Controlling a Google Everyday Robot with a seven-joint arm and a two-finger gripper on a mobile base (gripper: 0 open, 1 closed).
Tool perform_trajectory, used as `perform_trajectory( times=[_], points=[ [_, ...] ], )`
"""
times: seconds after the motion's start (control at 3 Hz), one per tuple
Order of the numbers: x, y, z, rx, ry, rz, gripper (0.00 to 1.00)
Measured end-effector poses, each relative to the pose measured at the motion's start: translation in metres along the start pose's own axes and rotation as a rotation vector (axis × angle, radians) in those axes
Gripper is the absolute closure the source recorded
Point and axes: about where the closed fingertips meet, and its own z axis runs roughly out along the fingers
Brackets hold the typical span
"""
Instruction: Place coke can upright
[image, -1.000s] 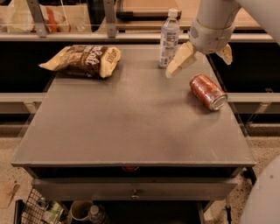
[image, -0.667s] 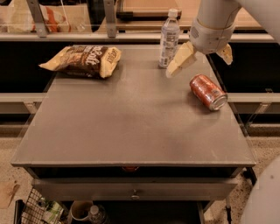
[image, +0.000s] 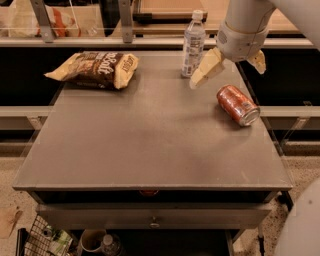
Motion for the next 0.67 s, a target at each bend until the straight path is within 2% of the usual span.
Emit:
perform_trajectory(
  times=[0.67],
  points=[
    [0.0001,0.0,0.0,0.0,0.0,0.0,0.0]
  ],
)
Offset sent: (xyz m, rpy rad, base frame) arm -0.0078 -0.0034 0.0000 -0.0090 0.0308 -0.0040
